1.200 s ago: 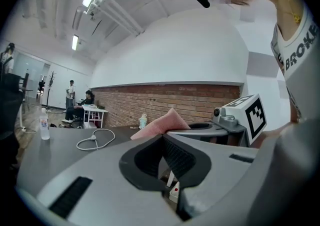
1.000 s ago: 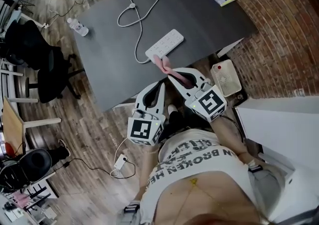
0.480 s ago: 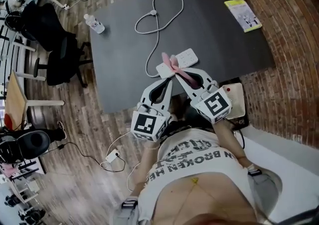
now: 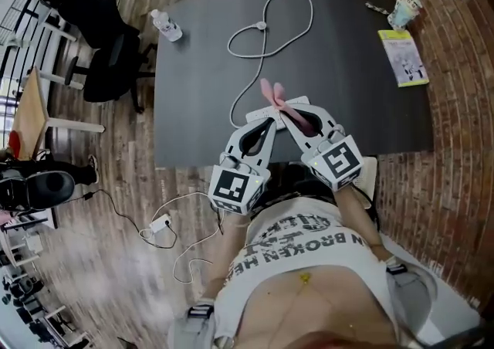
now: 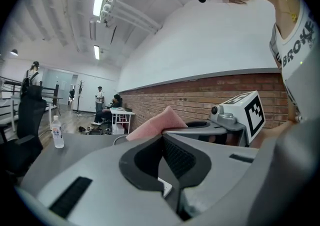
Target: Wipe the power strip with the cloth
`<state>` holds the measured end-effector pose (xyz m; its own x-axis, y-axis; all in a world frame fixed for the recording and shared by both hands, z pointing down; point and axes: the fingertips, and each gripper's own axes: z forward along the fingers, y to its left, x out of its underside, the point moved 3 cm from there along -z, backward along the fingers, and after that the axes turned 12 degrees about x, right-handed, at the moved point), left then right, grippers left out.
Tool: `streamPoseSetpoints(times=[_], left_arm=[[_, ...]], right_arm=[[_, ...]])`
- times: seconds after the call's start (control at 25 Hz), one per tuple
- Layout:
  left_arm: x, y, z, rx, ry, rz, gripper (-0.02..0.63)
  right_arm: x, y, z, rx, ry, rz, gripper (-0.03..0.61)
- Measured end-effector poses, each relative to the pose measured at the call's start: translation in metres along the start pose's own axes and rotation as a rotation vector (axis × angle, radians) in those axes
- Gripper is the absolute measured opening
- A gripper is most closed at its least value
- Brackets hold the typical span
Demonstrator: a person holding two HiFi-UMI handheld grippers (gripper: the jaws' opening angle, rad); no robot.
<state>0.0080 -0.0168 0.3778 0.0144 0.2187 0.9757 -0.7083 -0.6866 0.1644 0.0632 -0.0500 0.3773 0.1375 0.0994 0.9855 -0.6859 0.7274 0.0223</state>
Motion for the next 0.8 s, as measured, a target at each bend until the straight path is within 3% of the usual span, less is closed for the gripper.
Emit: streamPoseSetpoints(times=[0.36,0.8], left_arm=[[0.007,0.003,0.008,-0.1,-0.01,-0.032,0.008],[-0.006,0.039,-0.005,-0.083,-0.011,-0.009,0.008]], right_arm=[[0.01,-0.011,0.007,-0.089,0.013,-0.002,0.017],[-0.002,0.0,0.042,-0.082,-0.004,0.002,0.017]])
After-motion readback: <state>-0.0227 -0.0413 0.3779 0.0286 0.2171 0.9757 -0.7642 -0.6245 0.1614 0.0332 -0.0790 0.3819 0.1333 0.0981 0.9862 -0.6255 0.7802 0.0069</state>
